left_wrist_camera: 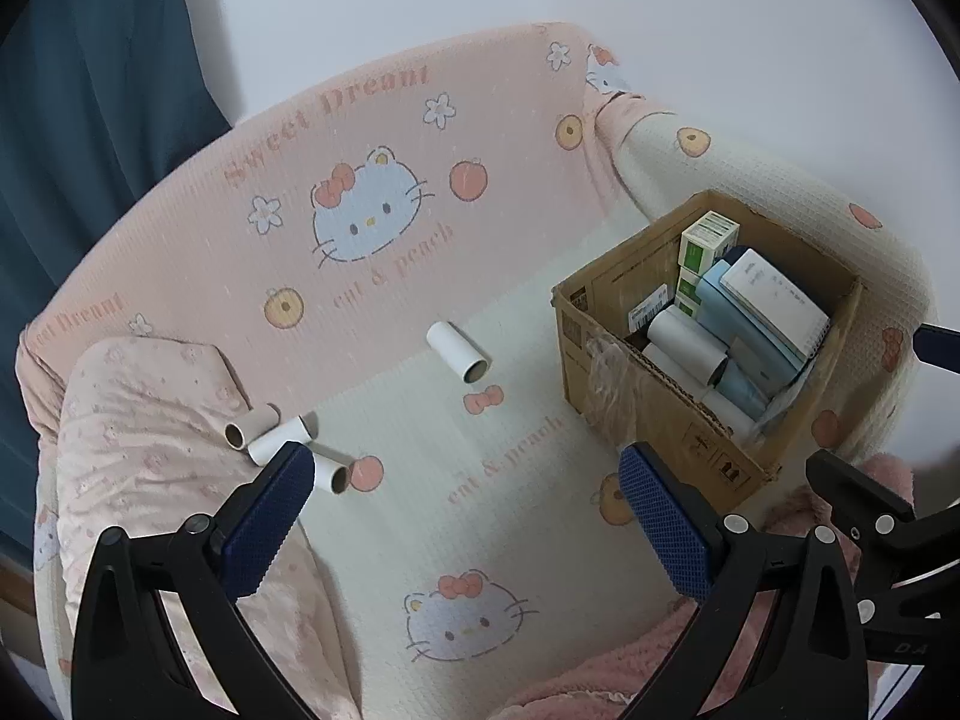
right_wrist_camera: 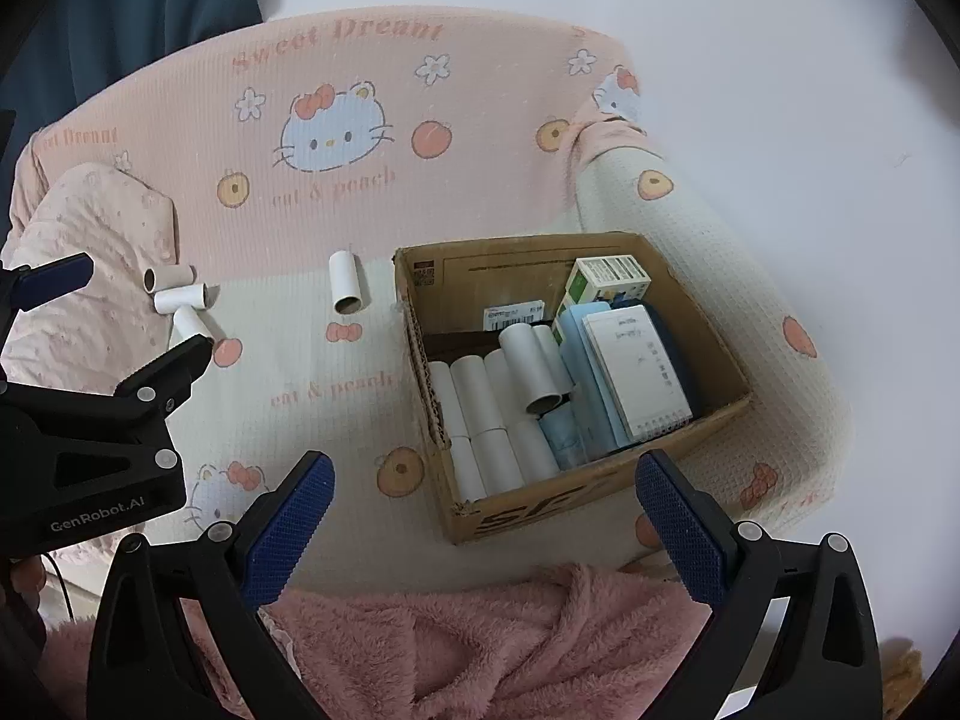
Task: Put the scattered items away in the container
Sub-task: 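Move both tools toward the white paper rolls lying on the blanket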
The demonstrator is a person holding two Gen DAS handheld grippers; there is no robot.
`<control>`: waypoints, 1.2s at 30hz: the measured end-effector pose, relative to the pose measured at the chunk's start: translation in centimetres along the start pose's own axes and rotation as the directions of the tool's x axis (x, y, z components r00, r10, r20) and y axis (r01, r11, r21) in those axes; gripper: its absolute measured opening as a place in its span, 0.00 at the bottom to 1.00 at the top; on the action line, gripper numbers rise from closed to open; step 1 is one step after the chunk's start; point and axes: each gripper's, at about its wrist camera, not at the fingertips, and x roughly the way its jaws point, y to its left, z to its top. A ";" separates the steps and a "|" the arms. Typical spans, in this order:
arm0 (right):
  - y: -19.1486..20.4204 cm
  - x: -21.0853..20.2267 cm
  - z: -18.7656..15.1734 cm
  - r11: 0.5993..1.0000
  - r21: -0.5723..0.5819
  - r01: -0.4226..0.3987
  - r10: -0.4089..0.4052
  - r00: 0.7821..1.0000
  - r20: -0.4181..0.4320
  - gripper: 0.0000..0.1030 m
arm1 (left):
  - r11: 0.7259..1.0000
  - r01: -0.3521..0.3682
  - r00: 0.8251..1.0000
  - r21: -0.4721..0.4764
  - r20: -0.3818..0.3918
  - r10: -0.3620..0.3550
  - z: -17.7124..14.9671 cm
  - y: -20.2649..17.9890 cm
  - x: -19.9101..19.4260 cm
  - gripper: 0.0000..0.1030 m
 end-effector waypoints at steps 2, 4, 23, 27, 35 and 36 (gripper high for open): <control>0.3 0.2 0.0 1.000 -0.003 0.010 -0.010 1.000 -0.007 0.98 | 1.000 0.008 1.000 -0.005 -0.006 -0.008 0.0 0.2 0.2 0.99; 0.6 0.5 0.0 1.000 -0.006 0.016 -0.016 1.000 -0.017 0.98 | 1.000 0.019 1.000 -0.007 -0.016 -0.019 -0.2 0.3 0.6 0.99; 7.2 4.0 0.8 0.987 -0.159 0.016 -0.035 0.993 -0.114 0.98 | 0.985 0.094 0.987 -0.148 -0.117 -0.112 -3.2 6.4 5.6 0.99; 9.4 4.8 1.2 0.980 -0.197 0.021 -0.043 0.993 -0.110 0.98 | 0.977 0.094 0.988 -0.192 -0.103 -0.115 -4.4 8.3 6.8 0.99; 14.5 7.8 2.4 0.956 -0.288 -0.064 0.052 0.997 -0.050 0.98 | 0.944 0.022 0.988 -0.329 -0.137 -0.070 -8.4 13.8 9.7 0.99; 15.1 8.3 2.6 0.949 -0.302 -0.085 0.073 0.996 -0.050 0.98 | 0.941 0.002 0.988 -0.337 -0.146 -0.054 -9.1 14.7 10.1 0.99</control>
